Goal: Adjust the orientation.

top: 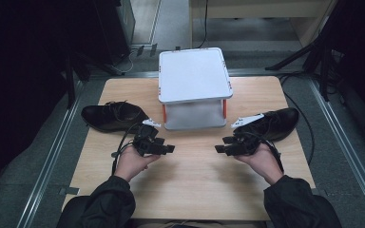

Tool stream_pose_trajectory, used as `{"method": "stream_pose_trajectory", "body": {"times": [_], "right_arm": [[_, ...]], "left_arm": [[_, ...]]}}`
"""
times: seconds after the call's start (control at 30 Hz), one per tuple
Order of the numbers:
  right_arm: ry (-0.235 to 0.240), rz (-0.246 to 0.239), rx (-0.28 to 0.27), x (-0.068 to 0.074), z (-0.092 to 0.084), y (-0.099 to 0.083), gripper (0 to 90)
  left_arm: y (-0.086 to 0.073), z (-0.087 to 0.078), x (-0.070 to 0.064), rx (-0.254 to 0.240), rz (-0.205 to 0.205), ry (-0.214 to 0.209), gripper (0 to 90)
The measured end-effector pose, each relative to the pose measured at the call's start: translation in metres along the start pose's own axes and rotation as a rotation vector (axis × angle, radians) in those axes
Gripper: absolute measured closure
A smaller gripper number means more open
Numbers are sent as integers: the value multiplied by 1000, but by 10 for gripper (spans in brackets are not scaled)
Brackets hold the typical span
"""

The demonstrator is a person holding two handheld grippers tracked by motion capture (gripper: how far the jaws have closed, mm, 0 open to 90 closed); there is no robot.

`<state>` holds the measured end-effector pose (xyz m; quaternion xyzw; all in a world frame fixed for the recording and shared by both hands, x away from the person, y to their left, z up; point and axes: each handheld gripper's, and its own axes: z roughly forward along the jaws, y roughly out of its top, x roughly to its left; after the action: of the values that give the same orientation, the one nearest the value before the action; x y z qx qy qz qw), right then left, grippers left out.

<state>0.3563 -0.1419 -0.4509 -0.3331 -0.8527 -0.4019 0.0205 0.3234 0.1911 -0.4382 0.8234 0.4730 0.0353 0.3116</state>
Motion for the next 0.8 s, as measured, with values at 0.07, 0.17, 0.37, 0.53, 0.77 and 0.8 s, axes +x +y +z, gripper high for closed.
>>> {"method": "stream_pose_trajectory", "body": {"times": [0.07, 0.17, 0.37, 0.53, 0.77, 0.8], "right_arm": [[6, 6, -3, -1, 0, 0, 483], [6, 4, -3, -1, -1, 0, 495], [11, -26, 5, 0, -1, 1, 484], [23, -31, 18, 1, 3, 4, 480], [40, -50, 45, 3, 10, 10, 479], [43, -55, 49, 3, 12, 11, 479]], "left_arm": [[0, 0, 0, 3, 3, 0, 406], [0, 0, 1, 5, 2, 1, 405], [-1, -3, 2, 4, -15, -2, 406], [-4, -9, 6, -5, -47, 3, 410], [-10, -25, 14, -15, -91, 8, 423], [-10, -28, 16, -13, -99, 6, 425]]}}
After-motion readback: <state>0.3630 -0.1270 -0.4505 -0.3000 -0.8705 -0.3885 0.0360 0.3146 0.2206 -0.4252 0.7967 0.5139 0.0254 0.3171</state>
